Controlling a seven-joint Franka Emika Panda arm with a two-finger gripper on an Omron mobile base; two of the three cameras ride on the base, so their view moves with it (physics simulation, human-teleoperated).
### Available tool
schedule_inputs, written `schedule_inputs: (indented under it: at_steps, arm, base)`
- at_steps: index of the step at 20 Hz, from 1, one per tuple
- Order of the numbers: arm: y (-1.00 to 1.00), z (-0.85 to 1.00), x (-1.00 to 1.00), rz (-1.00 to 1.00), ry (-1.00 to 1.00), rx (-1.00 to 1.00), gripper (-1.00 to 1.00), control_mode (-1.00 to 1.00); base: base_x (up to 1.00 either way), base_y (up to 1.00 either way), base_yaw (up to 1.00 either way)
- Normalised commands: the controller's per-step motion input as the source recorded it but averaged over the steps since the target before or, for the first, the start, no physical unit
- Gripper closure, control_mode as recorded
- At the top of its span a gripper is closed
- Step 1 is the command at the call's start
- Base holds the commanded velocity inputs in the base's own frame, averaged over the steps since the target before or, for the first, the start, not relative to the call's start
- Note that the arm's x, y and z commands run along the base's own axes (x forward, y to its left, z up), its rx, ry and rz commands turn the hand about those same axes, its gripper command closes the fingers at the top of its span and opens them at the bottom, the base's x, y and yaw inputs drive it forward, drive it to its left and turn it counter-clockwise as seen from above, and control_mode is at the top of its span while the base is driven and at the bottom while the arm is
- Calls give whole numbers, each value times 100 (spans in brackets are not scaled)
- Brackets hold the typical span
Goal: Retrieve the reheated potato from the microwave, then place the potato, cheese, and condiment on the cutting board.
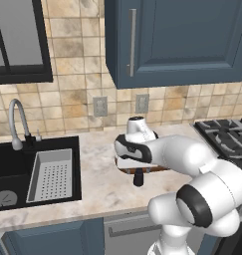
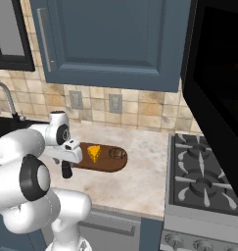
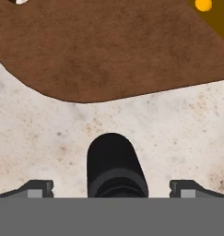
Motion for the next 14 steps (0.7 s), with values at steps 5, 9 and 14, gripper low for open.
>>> schedule_inputs:
  at_steps: [5,9,14]
  arm:
    - [0,-5,0,-1,0,0,-100,-100]
    - [0,-5,0,-2,0,-1,-100,-100]
    - [0,-7,0,-3,0,-3,100,-100]
  base:
    - [0,0,0]
    - [0,0,0]
    - [0,0,0]
